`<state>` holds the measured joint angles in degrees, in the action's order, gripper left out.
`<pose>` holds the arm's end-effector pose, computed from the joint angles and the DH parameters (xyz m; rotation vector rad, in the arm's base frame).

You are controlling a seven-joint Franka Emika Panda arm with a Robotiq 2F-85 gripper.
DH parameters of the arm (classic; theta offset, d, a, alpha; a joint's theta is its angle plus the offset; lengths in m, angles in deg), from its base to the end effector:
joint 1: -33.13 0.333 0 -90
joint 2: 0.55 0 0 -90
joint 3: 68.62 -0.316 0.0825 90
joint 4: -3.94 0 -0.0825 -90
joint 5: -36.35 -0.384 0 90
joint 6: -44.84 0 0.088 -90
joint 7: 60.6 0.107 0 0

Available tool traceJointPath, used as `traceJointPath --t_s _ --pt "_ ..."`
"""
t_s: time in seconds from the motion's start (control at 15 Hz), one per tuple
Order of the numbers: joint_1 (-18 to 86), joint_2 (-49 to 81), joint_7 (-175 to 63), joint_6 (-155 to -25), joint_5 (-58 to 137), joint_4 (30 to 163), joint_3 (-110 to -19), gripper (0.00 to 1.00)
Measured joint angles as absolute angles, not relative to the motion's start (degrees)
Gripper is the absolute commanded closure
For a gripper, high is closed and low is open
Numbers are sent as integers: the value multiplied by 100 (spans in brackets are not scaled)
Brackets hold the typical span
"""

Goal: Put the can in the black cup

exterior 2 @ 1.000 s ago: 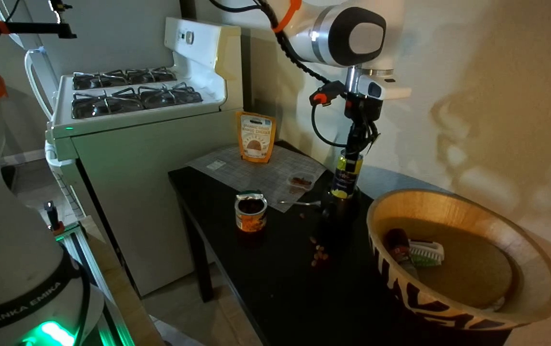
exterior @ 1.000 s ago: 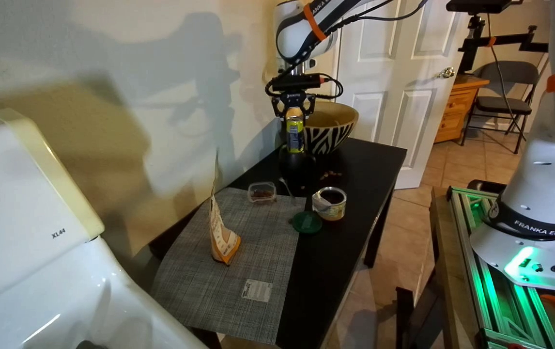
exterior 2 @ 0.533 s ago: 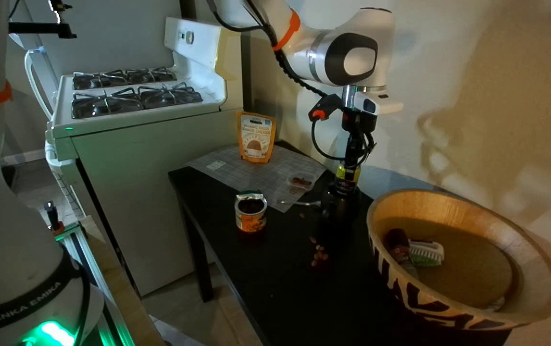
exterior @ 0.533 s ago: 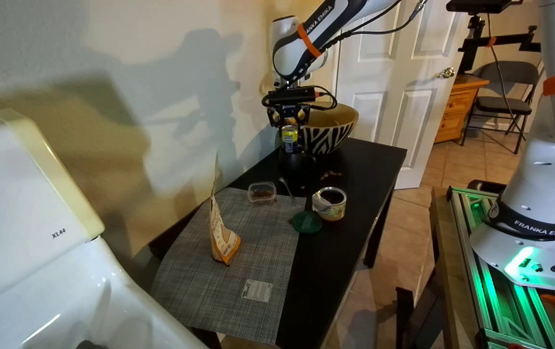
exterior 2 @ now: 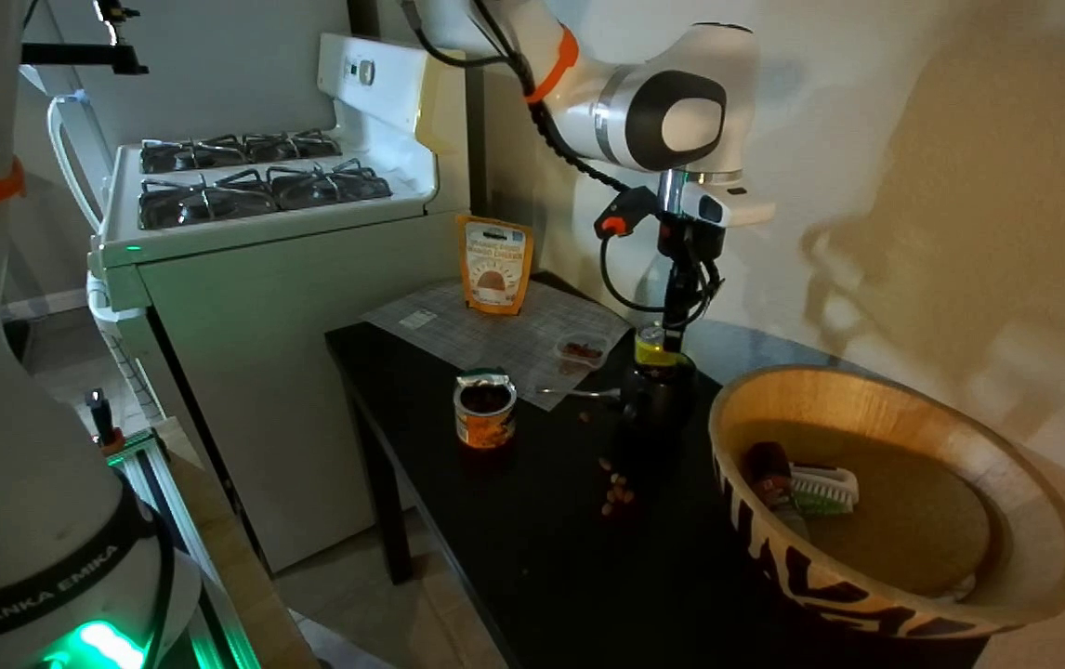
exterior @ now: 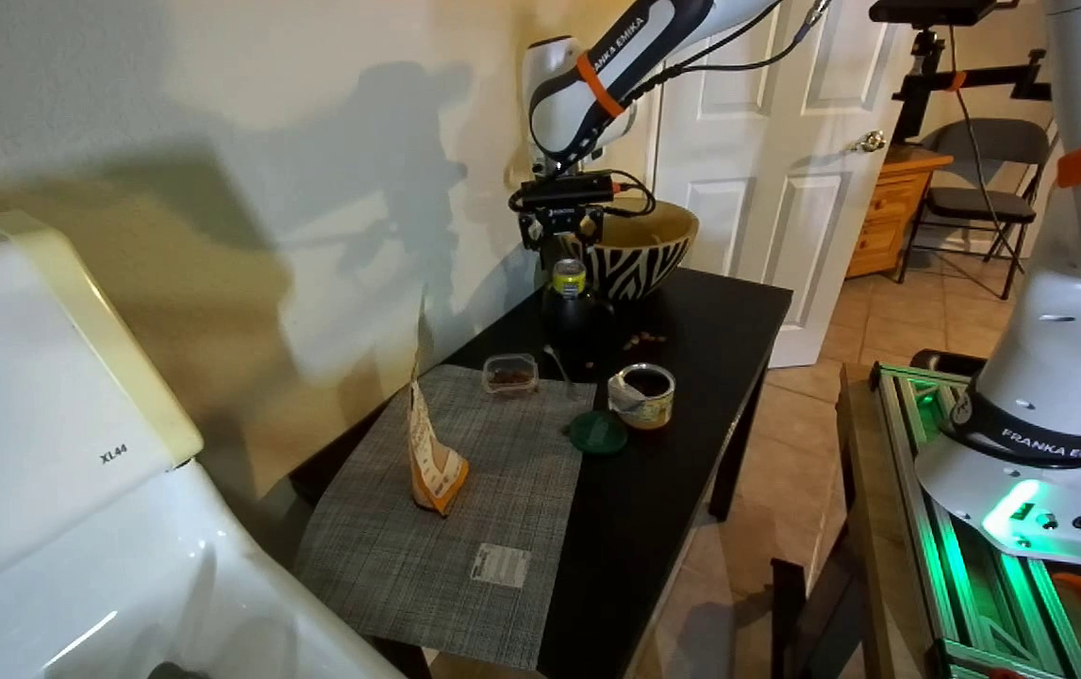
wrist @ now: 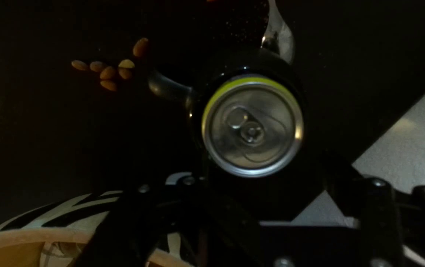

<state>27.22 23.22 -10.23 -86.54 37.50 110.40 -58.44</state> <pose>0.6165 -0.1707 0.3025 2.5884 -1.6430 0.0772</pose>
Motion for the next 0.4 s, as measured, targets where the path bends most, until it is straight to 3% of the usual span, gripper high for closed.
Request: traceJointPath --t_s 0.4 --pt "2616 1701 -1259 -8696 3752 11142 -5629 0"
